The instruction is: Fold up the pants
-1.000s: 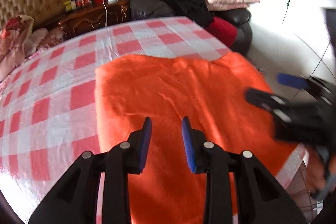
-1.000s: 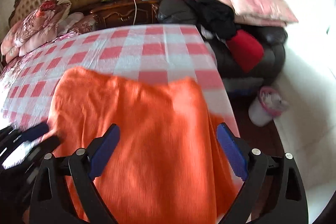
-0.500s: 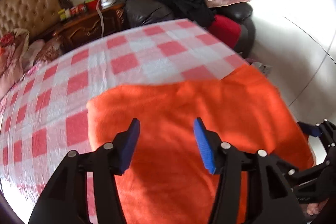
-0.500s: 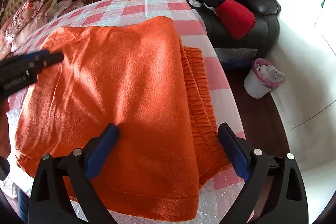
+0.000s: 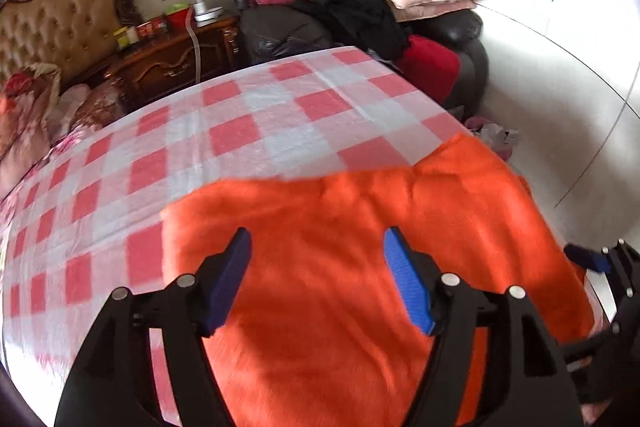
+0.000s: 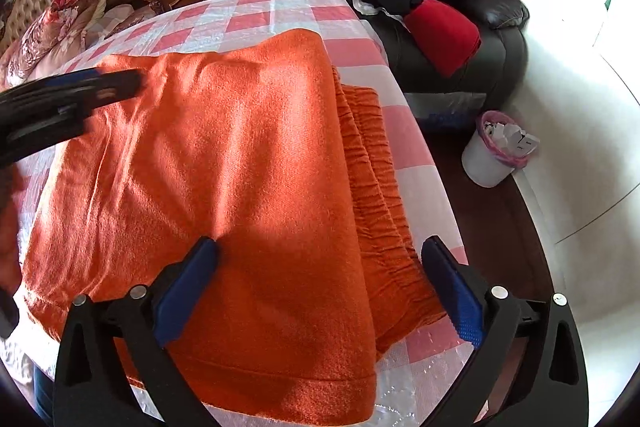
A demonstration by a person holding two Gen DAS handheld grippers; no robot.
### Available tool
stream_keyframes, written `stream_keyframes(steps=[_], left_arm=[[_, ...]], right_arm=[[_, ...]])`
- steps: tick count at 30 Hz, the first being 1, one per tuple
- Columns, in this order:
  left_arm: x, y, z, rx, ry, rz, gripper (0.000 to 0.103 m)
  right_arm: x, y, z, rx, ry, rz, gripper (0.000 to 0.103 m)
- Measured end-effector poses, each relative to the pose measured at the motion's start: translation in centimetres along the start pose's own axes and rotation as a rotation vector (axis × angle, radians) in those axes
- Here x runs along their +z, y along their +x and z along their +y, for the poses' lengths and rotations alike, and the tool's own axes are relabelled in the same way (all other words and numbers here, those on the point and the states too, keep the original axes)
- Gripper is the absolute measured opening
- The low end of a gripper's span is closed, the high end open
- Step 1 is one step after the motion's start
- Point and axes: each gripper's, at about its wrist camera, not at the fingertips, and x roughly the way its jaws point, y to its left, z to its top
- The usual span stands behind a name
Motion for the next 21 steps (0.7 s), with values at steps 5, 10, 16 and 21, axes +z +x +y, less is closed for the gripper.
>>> stream_keyframes(steps=[5,10,16,21], left_arm=[[-5.3,-2.7,0.8,0.001,-0.099,0.063,0.071],[-9.0,-3.7,0.3,0.024,-0.107,0.146,0.079],[-9.3,-8.3,0.7,0.031,-0.168,0.077,0.084],[-9.9,-13.1,0.1,0.006,-0.208,0.059,0.096]], right_arm=[[0.2,-0.2,0.3,-0.019,-0.005,0.008,0.098],[-0.1,-2.8,0.4,-0.092,0.004,-0.007,0.098],[-1.9,-8.9,-0.2,-0.094,0.049,-0.083,0.098],[-4.1,-13.5,0.1,-0.102,0.052,-0.135,0.098]])
